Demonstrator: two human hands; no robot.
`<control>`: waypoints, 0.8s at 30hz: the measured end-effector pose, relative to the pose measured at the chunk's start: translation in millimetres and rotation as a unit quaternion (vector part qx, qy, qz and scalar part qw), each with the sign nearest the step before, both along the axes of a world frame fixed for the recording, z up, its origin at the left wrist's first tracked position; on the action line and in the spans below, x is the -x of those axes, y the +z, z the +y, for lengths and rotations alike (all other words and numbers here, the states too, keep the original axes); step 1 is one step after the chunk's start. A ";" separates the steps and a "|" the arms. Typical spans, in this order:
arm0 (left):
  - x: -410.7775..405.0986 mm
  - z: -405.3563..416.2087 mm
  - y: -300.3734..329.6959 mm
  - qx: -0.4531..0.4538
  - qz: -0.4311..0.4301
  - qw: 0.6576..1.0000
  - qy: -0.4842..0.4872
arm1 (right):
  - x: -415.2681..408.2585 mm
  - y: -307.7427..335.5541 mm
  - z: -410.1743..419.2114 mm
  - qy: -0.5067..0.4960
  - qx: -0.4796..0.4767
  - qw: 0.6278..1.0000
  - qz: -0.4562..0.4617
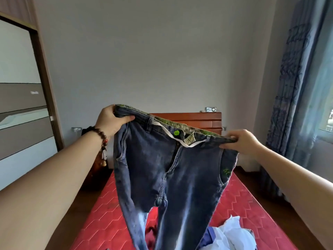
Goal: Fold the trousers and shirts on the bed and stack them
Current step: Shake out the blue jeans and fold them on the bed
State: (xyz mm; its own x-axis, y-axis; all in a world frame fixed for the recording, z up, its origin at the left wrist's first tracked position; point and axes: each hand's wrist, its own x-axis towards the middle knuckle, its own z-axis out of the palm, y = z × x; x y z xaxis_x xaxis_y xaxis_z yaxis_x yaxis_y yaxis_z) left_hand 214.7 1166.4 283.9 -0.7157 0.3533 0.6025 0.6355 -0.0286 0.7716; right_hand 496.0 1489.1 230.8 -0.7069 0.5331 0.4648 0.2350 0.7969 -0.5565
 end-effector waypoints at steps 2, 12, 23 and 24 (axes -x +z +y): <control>5.0 -8.3 4.1 -0.025 -0.038 0.998 -0.034 | -6.0 24.5 0.9 0.003 0.067 0.993 0.097; 12.7 -16.8 -34.9 -0.037 -0.235 0.963 -0.127 | -17.7 10.5 -4.0 0.114 0.404 0.864 0.278; -113.1 78.6 -69.2 -0.132 -0.253 0.958 -0.023 | 63.7 -5.7 -129.0 -0.010 0.386 0.868 0.311; -122.3 84.8 -69.9 -0.147 -0.262 0.952 -0.059 | 67.0 -6.0 -143.4 0.016 0.366 0.881 0.300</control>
State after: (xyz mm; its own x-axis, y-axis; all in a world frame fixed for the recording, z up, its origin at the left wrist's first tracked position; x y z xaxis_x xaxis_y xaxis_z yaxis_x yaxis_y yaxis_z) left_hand 337.0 1251.1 214.0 -0.9112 0.3210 0.2583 0.1443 -0.3386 0.9298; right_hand 429.0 1345.7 224.8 -0.4710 0.8298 0.2994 -0.2914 0.1740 -0.9407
